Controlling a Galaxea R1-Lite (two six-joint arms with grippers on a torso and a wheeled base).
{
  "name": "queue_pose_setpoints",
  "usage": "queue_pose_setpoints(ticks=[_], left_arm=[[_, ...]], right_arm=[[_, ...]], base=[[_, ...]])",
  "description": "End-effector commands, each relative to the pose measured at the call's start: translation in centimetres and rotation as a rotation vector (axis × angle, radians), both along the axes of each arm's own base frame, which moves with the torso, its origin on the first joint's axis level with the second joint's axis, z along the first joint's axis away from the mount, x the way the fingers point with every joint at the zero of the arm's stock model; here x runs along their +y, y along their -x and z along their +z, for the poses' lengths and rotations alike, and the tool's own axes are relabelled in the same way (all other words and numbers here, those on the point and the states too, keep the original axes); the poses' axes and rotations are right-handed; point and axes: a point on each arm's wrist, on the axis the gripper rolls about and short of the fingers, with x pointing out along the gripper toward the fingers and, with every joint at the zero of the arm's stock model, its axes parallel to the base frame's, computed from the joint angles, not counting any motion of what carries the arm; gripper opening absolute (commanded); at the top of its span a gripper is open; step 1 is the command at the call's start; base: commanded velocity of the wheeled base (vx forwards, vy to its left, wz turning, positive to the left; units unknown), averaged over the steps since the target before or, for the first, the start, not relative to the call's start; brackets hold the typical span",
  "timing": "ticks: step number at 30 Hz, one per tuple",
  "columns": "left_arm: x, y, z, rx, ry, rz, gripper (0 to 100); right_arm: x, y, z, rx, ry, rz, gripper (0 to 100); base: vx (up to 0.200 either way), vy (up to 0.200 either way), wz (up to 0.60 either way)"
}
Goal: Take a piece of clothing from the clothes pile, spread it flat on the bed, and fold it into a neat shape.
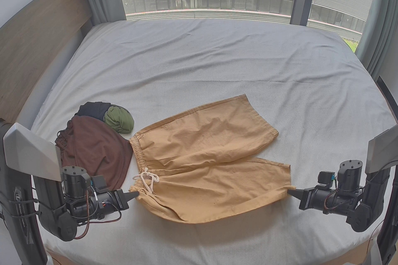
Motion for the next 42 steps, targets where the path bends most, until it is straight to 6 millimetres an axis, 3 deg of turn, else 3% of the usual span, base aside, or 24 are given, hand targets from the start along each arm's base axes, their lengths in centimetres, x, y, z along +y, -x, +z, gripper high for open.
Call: queue_pose_setpoints(ticks=[1, 18, 42], left_arm=[[-0.2, -0.7, 1.1, -0.058, 0.011, 0.010, 0], [-0.5, -1.7, 1.6, -0.082, 0.051, 0.049, 0], [-1.6, -3.6, 2.1, -0.118, 0.102, 0.149, 0]], right_arm=[[-0.2, -1.2, 1.5, -0.093, -0.022, -0.021, 0], [0.1, -6.7, 3.8, -0.206, -0.076, -0.061, 0], [0.2, -14.0, 9.0, -0.287, -0.110, -0.100, 0]], base=[[0.000, 0.000, 0.00], [0.000, 0.000, 0.00], [0.000, 0.000, 0.00]])
